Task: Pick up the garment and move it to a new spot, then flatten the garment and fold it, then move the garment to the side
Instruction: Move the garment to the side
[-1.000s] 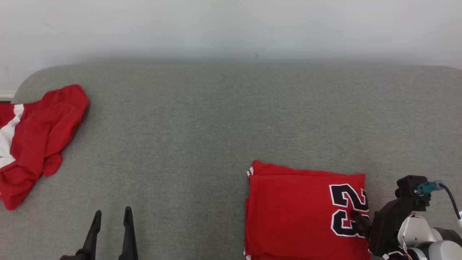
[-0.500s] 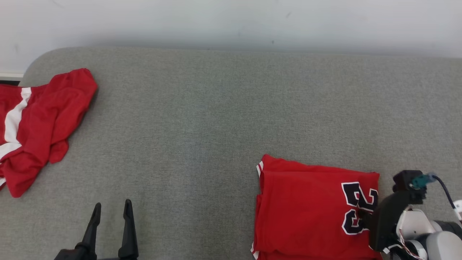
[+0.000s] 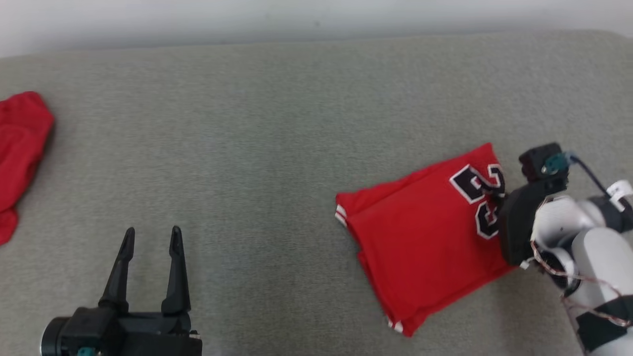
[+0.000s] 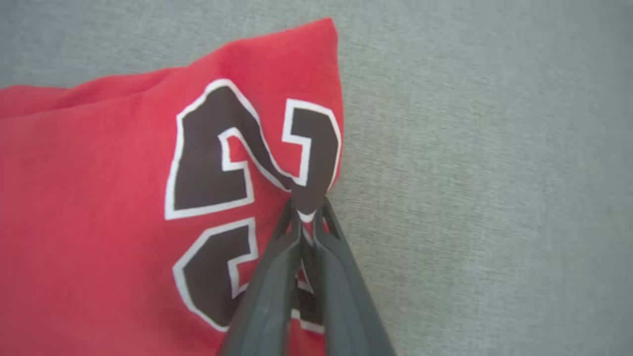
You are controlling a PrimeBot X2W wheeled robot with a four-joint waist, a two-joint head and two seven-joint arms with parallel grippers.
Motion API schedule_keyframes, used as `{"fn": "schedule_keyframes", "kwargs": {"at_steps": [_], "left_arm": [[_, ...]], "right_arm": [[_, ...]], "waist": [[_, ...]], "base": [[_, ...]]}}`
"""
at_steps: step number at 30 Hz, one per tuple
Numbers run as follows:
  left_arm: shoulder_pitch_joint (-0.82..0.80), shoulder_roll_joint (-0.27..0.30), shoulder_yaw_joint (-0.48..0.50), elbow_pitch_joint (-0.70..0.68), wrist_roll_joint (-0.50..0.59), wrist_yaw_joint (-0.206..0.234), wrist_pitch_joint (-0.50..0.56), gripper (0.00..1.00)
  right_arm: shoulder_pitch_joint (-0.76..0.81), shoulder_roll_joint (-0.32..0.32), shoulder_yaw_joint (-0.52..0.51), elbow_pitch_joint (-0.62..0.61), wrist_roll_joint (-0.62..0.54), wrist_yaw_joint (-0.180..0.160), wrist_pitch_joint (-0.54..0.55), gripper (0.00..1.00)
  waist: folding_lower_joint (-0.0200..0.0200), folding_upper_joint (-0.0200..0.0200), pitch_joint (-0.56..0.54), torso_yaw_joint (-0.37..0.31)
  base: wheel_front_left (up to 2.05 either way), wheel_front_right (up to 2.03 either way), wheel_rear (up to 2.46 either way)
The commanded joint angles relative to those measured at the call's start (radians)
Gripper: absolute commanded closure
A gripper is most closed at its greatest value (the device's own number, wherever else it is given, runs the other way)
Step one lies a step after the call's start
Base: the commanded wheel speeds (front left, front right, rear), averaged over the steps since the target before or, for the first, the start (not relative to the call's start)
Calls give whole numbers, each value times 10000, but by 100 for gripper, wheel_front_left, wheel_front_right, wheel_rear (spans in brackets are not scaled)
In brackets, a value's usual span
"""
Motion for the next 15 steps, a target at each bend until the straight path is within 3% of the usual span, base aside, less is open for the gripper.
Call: {"fn": "schedule_keyframes", "kwargs": {"at_steps": [1, 7, 15], "left_arm": [[-179, -6, -21, -64, 95, -24, -26, 0], [-676, 239, -81, -510, 469, -107, -26, 0], [-1139, 837, -464, -1106, 586, -105, -26, 0]], "right_arm": [[-246, -122, 27, 83, -57, -19, -98, 100], [-1501, -573, 4, 962, -438, -19, -866, 100], [-2834, -642, -1789, 2432, -1351, -19, -2481, 100]], "waist": [[-2, -3, 735, -815], [-2, -3, 1690, -1770], [-2, -3, 2663, -2476]], "base": [[0, 0, 0], [0, 0, 0], [0, 0, 0]]}}
